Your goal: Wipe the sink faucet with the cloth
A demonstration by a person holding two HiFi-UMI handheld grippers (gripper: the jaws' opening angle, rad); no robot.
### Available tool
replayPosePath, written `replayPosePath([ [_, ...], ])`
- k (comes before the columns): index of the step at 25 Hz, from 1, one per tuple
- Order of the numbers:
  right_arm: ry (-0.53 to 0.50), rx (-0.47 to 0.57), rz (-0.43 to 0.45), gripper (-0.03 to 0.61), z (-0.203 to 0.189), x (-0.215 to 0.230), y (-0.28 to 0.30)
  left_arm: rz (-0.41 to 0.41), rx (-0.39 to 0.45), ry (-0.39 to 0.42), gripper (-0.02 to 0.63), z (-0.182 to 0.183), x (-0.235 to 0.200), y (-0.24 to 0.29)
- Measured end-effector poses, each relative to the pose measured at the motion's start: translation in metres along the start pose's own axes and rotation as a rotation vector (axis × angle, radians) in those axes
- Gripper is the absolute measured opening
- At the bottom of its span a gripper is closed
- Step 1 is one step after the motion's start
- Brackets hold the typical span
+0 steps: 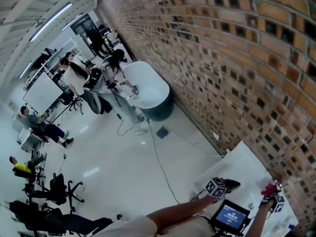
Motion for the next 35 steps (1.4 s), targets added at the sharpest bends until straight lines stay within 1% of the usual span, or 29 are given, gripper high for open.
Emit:
replayPosePath([
  [2,-0.075,-0.028,0.033,0.109,-0.01,-0.02,-0.036,0.01,0.024,-0.008,0.006,-0.003,0.006,-0.006],
  [3,-0.115,-0.044,0.064,0.109,-0.014,-0.025,-0.051,0.018,0.036,-0.012,0.006,-0.006,0.008,-0.01],
  [7,-0.302,-0.102,0.258,0.109,-0.02,-0.038,-0.102,0.071,0.094,0.003,0.006,-0.013,0.017,-0.029],
  [10,-0.5,-0.107,0.38,0.11,-0.016,-0.055,-0.146,0.109,0.15,0.019,0.006,-0.015,0.027,-0.041],
  [12,-0.626,-0.092,0.434,0.11,-0.016,-0.068,-0.173,0.124,0.186,0.031,0.006,-0.013,0.03,-0.054],
  [14,-0.729,-0.056,0.47,0.11,-0.015,-0.074,-0.205,0.127,0.197,0.042,0.006,-0.014,0.034,-0.066],
  [17,-0.859,0.032,0.514,0.112,-0.01,-0.07,-0.255,0.106,0.191,0.052,0.006,-0.013,0.04,-0.077],
  [19,-0.937,0.078,0.538,0.112,-0.01,-0.056,-0.274,0.085,0.194,0.068,0.006,-0.005,0.041,-0.086],
  [22,-1.036,0.137,0.525,0.112,-0.022,-0.042,-0.295,0.051,0.182,0.102,0.006,0.004,0.037,-0.102],
  [24,-1.093,0.179,0.484,0.114,-0.035,-0.037,-0.308,0.021,0.162,0.116,0.006,0.007,0.031,-0.11],
  [25,-1.105,0.197,0.458,0.114,-0.042,-0.033,-0.313,0.006,0.15,0.122,0.006,0.009,0.027,-0.115],
  [27,-1.098,0.223,0.407,0.114,-0.058,-0.024,-0.32,-0.02,0.133,0.135,0.006,0.016,0.022,-0.129],
  [30,-1.076,0.245,0.352,0.114,-0.086,-0.019,-0.327,-0.053,0.136,0.157,0.006,0.028,0.014,-0.153],
  [33,-1.071,0.258,0.325,0.115,-0.114,-0.026,-0.328,-0.074,0.139,0.188,0.006,0.036,0.004,-0.177],
  [35,-1.067,0.264,0.315,0.116,-0.131,-0.022,-0.322,-0.08,0.133,0.199,0.006,0.038,-0.006,-0.19],
])
Point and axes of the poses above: the fingertips, and each gripper's own axes: y forward along the fingers, x to its right, z out of its top, the point moved 7 cm from there along -y, backward along the fingers, and after that the axes turned 2 degrees about z, right-handed, at the moved point
